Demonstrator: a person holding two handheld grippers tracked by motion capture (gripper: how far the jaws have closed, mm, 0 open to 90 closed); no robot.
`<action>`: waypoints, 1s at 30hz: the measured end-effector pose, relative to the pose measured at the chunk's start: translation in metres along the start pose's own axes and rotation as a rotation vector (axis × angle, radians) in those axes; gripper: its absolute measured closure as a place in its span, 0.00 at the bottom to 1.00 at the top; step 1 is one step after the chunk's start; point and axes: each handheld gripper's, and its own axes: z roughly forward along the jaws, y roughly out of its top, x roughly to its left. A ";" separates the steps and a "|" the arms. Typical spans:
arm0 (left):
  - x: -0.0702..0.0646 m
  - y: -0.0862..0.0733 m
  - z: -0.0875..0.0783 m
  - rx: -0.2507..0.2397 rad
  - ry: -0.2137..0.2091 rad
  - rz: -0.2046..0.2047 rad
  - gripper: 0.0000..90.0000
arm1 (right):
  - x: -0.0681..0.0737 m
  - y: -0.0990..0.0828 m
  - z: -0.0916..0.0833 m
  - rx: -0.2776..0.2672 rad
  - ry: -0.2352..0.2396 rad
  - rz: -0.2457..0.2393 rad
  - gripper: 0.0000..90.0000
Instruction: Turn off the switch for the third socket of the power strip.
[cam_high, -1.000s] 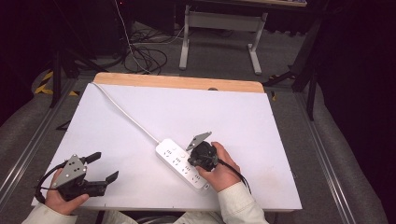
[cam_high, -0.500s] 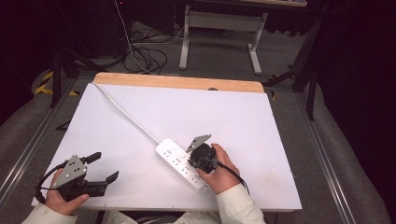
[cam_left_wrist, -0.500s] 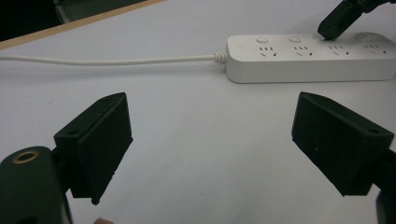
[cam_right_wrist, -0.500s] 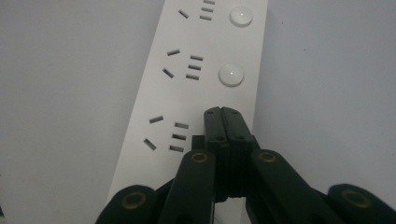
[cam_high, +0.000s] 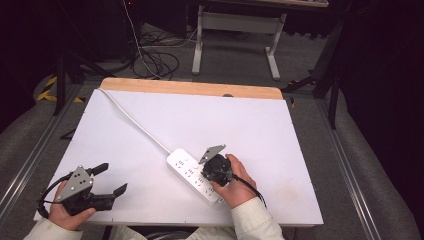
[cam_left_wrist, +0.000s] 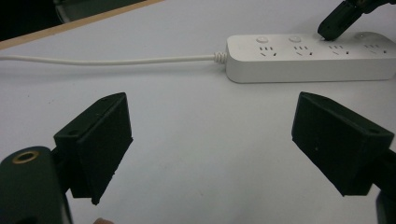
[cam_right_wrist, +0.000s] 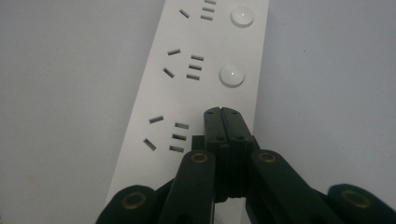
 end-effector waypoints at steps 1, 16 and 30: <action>0.000 0.000 0.000 0.000 0.000 -0.001 0.14 | -0.001 0.000 -0.002 -0.033 0.010 0.000 1.00; 0.000 0.000 0.000 0.000 0.000 -0.001 0.14 | 0.005 0.007 -0.021 -0.115 -0.020 -0.055 1.00; 0.000 0.000 0.000 0.000 -0.001 -0.001 0.14 | 0.005 0.006 -0.028 -0.157 -0.016 -0.046 1.00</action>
